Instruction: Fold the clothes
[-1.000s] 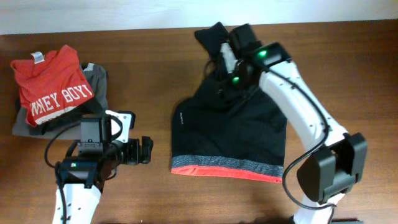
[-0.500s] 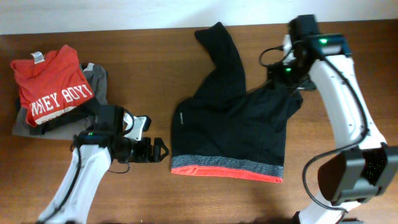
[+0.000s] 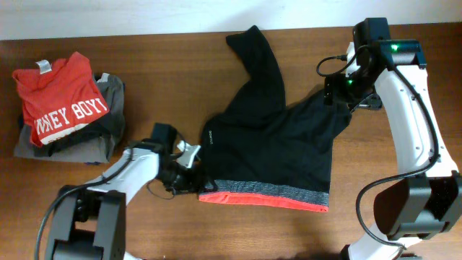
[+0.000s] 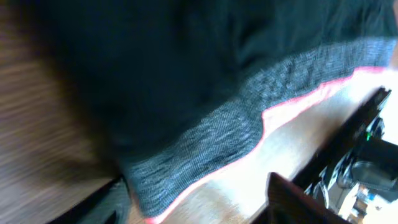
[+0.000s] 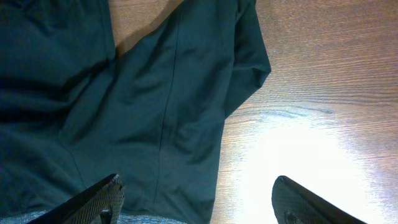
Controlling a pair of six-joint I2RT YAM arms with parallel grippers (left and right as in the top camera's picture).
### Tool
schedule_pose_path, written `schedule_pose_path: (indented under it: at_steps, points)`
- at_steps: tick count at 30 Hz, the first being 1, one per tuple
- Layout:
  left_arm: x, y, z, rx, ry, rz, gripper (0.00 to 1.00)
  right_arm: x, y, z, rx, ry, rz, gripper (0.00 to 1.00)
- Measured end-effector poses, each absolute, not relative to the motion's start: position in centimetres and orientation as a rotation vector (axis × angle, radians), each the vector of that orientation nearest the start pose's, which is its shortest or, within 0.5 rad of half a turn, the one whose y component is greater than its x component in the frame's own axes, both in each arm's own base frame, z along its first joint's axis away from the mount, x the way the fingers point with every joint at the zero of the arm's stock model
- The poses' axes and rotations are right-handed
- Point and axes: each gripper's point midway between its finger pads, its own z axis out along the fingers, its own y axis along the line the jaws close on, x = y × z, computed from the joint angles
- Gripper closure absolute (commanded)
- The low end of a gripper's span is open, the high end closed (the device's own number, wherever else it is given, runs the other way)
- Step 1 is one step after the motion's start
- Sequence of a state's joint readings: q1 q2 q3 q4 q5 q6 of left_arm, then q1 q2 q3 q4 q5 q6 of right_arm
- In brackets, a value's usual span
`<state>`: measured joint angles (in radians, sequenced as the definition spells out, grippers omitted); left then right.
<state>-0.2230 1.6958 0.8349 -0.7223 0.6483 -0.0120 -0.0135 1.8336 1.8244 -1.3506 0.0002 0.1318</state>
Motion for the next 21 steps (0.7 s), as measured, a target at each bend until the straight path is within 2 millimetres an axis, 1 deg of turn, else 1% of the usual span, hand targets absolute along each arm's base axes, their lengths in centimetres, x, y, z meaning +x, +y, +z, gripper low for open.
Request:
schedule_pose_path:
  at_steps: [1, 3, 4, 6, 8, 11, 13, 16, 18, 20, 21]
  points:
    - [22.4, -16.2, 1.7, 0.340, 3.048, -1.023, 0.56, 38.6, -0.5, 18.6, 0.213, 2.923, 0.018, 0.19]
    - [22.1, -16.9, 1.6, 0.375, 3.051, -1.029, 0.86, 38.6, -0.5, 18.6, 0.213, 2.923, 0.018, 0.19]
    - [21.9, -17.1, 1.6, 0.391, 3.050, -1.032, 0.99, 38.5, -0.5, 18.6, 0.213, 2.924, 0.018, 0.20]
    - [21.8, -17.4, 1.6, 0.413, 3.047, -1.031, 1.00, 38.5, -0.5, 18.6, 0.213, 2.927, 0.018, 0.19]
    - [22.0, -17.3, 1.5, 0.412, 3.047, -1.014, 1.00, 38.4, -0.5, 18.6, 0.213, 2.930, 0.018, 0.19]
    - [22.9, -15.9, 1.1, 0.355, 3.067, -0.925, 1.00, 38.3, -0.5, 18.5, 0.214, 2.935, 0.017, 0.19]
    - [25.1, -14.2, 1.4, 0.272, 3.054, -0.827, 0.99, 38.1, -0.6, 18.5, 0.214, 2.942, 0.010, 0.19]
    - [30.2, -11.3, 3.4, 0.162, 2.963, -0.686, 0.99, 37.7, -0.8, 18.4, 0.216, 2.955, -0.006, 0.19]
    - [34.3, -9.0, 5.8, 0.098, 2.868, -0.593, 1.00, 37.7, -0.8, 18.4, 0.218, 2.957, -0.012, 0.19]
    - [38.4, -6.4, 9.1, 0.037, 2.754, -0.501, 1.00, 37.6, -1.0, 18.4, 0.218, 2.960, -0.024, 0.19]
    - [39.9, -5.3, 10.6, 0.010, 2.707, -0.469, 0.99, 37.6, -1.0, 18.4, 0.219, 2.961, -0.029, 0.18]
